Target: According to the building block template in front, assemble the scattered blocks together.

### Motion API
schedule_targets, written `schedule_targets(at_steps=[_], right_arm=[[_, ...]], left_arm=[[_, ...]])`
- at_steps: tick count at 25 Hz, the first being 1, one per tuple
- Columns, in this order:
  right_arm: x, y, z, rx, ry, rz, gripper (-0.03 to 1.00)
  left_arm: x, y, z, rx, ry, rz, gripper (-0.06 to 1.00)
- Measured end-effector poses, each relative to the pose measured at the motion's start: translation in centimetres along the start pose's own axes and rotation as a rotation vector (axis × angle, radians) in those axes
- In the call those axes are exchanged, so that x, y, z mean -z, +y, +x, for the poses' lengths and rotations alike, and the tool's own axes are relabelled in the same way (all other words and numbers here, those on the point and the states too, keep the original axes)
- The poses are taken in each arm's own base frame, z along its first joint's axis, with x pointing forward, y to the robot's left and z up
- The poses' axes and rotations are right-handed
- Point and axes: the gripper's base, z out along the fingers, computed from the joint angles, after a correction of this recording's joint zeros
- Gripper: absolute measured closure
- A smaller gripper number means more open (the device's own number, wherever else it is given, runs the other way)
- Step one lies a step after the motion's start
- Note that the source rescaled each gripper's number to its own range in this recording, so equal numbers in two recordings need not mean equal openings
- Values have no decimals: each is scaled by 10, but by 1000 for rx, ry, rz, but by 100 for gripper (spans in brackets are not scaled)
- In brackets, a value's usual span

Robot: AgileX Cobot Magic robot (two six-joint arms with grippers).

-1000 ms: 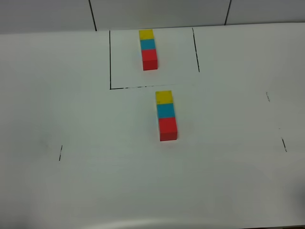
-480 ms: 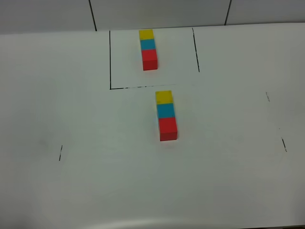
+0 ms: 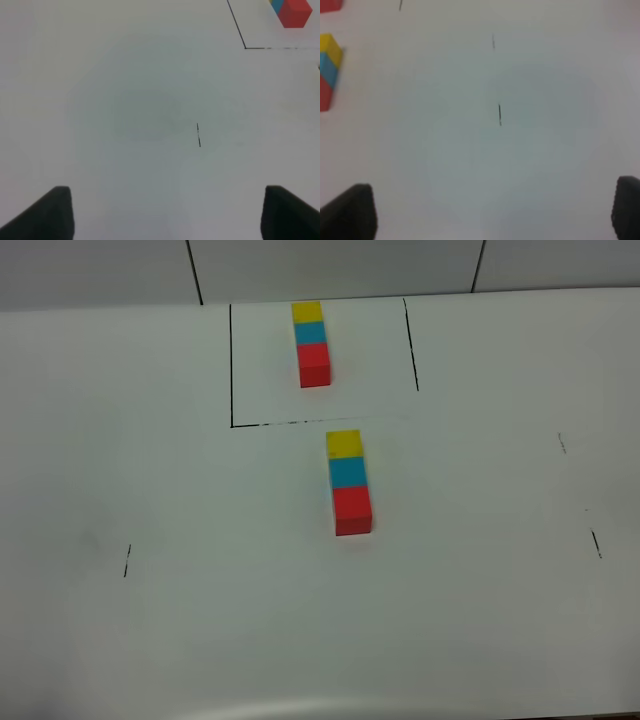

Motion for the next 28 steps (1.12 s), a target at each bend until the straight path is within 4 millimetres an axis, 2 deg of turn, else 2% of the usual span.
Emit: schedule_targets(at_steps=[10, 12, 22, 25, 28], right_arm=[[3, 0, 1, -1, -30, -3, 9], [3, -1, 1, -1, -31, -2, 14], [3, -1, 1, 18, -32, 3, 57], [3, -1, 1, 22, -32, 6, 66], [3, -1, 1, 23, -32, 7, 70]], left_arm=[[0, 0, 0, 0, 0, 0, 32], [0, 0, 0, 0, 0, 0, 32], [0, 0, 0, 0, 0, 0, 32], [0, 0, 0, 0, 0, 0, 32], [0, 0, 0, 0, 0, 0, 32]])
